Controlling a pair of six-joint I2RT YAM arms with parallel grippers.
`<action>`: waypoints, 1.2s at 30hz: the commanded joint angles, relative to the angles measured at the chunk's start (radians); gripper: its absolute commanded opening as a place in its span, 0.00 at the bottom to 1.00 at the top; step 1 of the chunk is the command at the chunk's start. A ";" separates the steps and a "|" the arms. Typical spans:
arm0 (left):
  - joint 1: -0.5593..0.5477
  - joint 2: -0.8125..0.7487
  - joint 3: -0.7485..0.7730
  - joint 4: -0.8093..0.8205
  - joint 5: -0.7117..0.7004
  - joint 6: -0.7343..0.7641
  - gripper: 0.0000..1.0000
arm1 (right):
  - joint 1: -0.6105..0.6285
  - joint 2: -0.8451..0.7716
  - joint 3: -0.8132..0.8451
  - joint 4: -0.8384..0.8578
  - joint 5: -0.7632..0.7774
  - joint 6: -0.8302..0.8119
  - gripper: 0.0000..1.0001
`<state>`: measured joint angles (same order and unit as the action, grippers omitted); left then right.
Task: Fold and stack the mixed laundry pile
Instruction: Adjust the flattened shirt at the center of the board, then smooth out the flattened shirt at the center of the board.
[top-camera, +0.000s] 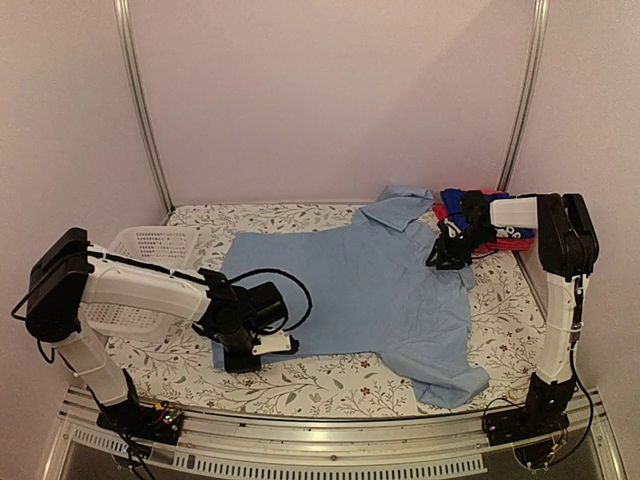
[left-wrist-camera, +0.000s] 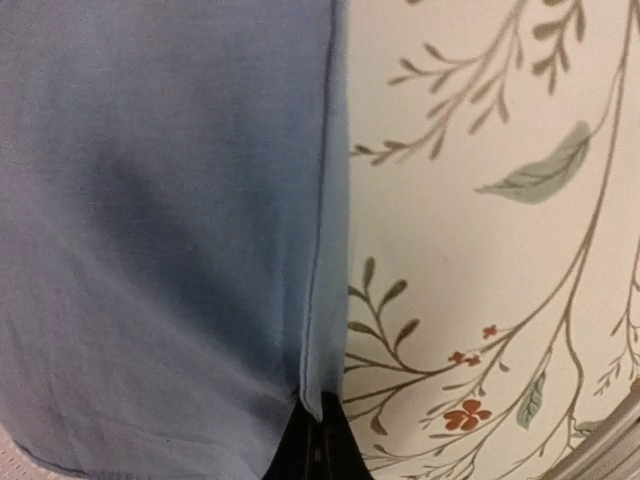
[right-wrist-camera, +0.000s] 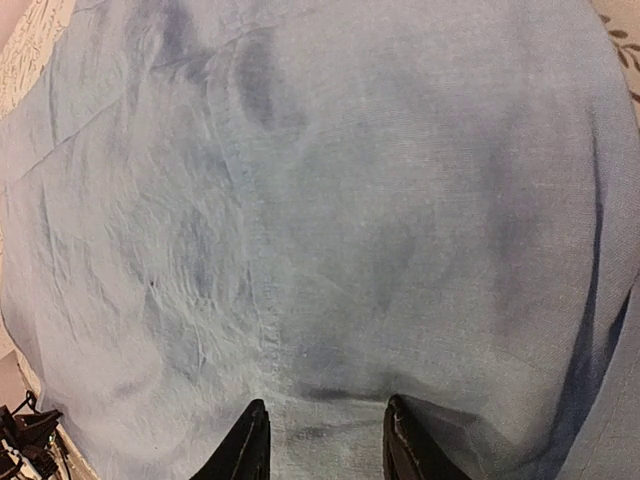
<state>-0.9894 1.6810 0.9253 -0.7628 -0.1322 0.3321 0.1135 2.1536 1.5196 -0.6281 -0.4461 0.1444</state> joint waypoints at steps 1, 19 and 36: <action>-0.044 -0.059 -0.089 -0.109 0.070 -0.028 0.00 | -0.027 0.060 -0.024 -0.090 0.090 0.014 0.39; 0.440 0.039 0.447 0.070 0.111 -0.449 0.76 | 0.020 -0.277 -0.049 -0.139 -0.210 -0.024 0.55; 0.681 0.619 0.862 0.010 0.196 -0.640 0.72 | 0.256 -0.404 -0.603 -0.112 -0.215 0.014 0.42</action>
<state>-0.3359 2.2486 1.7542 -0.7307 0.0525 -0.2794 0.3557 1.8301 1.0142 -0.7315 -0.6659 0.1417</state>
